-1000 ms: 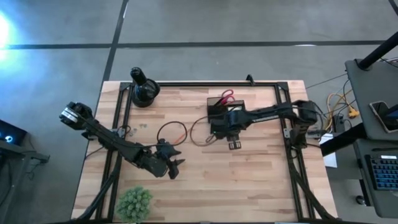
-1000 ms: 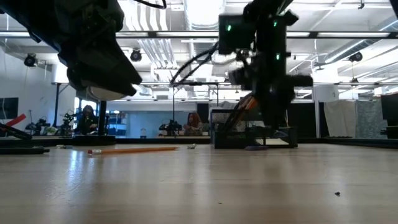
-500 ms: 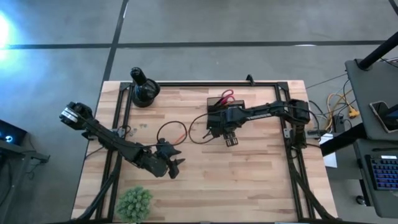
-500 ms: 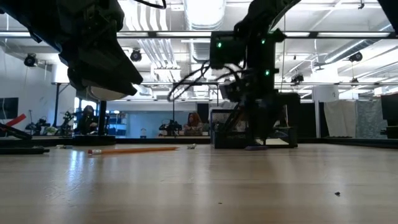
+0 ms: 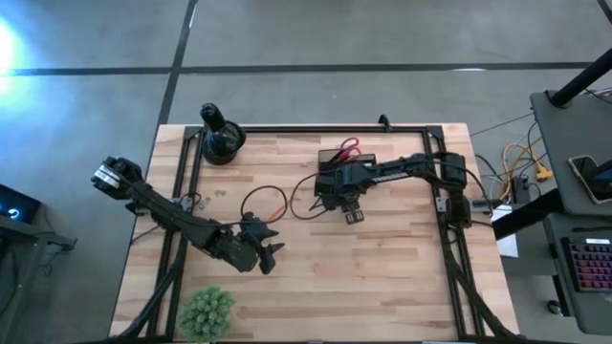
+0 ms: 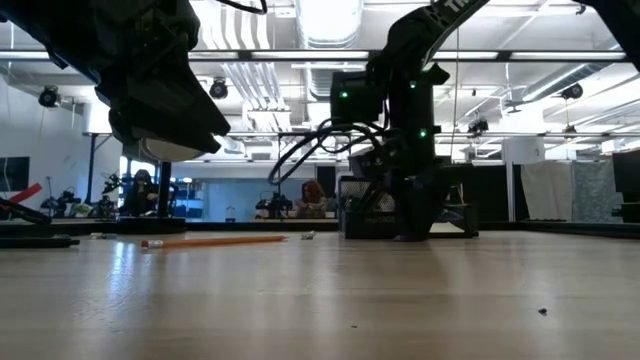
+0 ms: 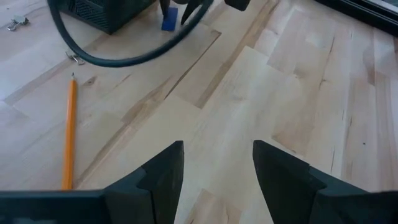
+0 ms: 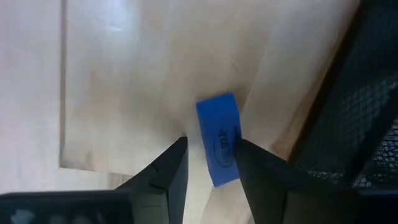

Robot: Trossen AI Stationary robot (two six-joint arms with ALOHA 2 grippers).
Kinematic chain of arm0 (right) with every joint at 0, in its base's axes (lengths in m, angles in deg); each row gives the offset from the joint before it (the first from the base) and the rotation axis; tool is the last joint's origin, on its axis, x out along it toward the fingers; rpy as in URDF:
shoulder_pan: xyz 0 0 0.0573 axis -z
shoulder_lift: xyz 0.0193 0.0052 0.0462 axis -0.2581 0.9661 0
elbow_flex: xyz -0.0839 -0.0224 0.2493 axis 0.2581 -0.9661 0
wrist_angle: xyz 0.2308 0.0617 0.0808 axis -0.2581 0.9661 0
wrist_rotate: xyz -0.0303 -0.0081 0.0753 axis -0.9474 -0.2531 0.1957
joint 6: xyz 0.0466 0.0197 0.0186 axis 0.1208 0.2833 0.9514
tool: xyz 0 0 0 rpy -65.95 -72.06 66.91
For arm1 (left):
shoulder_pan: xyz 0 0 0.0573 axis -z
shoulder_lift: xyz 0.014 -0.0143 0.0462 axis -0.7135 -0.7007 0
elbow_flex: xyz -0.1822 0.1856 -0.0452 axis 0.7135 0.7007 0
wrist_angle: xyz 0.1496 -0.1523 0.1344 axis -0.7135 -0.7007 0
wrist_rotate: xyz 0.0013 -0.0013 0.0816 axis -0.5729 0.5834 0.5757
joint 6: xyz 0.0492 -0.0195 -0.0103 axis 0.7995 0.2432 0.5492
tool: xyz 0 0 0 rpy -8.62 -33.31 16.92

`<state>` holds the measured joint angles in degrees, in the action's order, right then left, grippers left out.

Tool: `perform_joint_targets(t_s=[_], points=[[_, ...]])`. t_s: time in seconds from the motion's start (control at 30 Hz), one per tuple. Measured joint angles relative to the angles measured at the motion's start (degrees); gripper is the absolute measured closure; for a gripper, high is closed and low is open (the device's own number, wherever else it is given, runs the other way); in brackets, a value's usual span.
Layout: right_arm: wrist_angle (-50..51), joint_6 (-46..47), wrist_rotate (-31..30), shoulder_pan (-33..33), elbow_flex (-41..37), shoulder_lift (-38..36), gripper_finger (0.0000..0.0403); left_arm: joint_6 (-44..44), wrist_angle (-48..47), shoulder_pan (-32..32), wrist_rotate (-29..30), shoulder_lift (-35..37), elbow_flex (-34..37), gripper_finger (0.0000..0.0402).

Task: Pick and place office supplies into organizer
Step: Put the eraser into the desk organizer

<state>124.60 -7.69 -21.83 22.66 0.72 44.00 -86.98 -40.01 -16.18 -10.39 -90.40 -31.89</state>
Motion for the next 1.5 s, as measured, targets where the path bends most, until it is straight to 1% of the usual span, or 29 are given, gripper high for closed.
perform_joint_targets(t_s=[0.17, 0.37, 0.47, 0.57, 0.8, 0.93, 1.0, 1.1, 1.2, 1.3, 1.37, 1.43, 1.5], points=[[-1.38, -2.33, -0.93, 1.16, 0.24, 0.30, 0.0273, 0.00, -0.02, 0.00, 0.00, 0.00, 0.00, 0.0224], [-1.34, -2.48, -1.49, 1.16, 0.26, 0.35, 0.0254, -0.02, -0.40, 0.00, 0.02, 0.00, 0.04, 0.0224], [-1.32, -2.48, -1.47, 1.38, 0.26, 0.39, 0.0255, 0.00, -0.42, 0.00, 0.02, 0.00, 0.04, 0.0224], [-1.27, -2.46, -0.60, 2.01, 0.24, 0.39, 0.0277, 0.00, -0.40, 0.00, 0.04, 0.00, 0.04, 0.0224], [-1.38, -2.40, -0.44, 2.43, 0.19, 0.46, 0.0381, -0.03, -0.39, 0.00, 0.14, 0.00, 0.04, 0.0224], [-1.05, 0.31, -1.91, 2.28, 0.23, 0.23, 0.0385, -0.04, -0.31, 0.00, 0.16, 0.00, 0.04, 0.0224], [1.18, 3.34, -3.45, 1.94, 1.08, -0.27, 0.0386, -0.07, -0.31, 0.00, 0.15, 0.00, 0.04, 0.0224], [5.93, 8.29, -4.58, 0.49, 4.02, -3.67, 0.0387, -0.07, -0.28, 0.00, 0.15, 0.00, 0.04, 0.0224], [9.84, 13.44, -7.55, -1.62, 8.19, -8.01, 0.0388, -0.09, 0.09, 0.00, 0.15, 0.00, 0.05, 0.0224], [8.11, 16.87, -8.53, -1.27, 10.13, -9.88, 0.0388, -0.09, 0.15, 0.00, 0.13, 0.00, -0.02, 0.0224], [6.25, 16.05, -10.42, 0.40, 10.17, -9.42, 0.0388, -0.11, 0.18, 0.00, 0.13, 0.00, -0.11, 0.0224], [4.20, 14.48, -11.73, 2.37, 10.06, -7.29, 0.0389, -0.10, 0.17, 0.00, 0.10, 0.00, -0.11, 0.0224], [2.66, 13.28, -11.50, 4.16, 9.93, -4.16, 0.0389, -0.24, 0.14, 0.00, 0.11, 0.00, -0.11, 0.0224]])
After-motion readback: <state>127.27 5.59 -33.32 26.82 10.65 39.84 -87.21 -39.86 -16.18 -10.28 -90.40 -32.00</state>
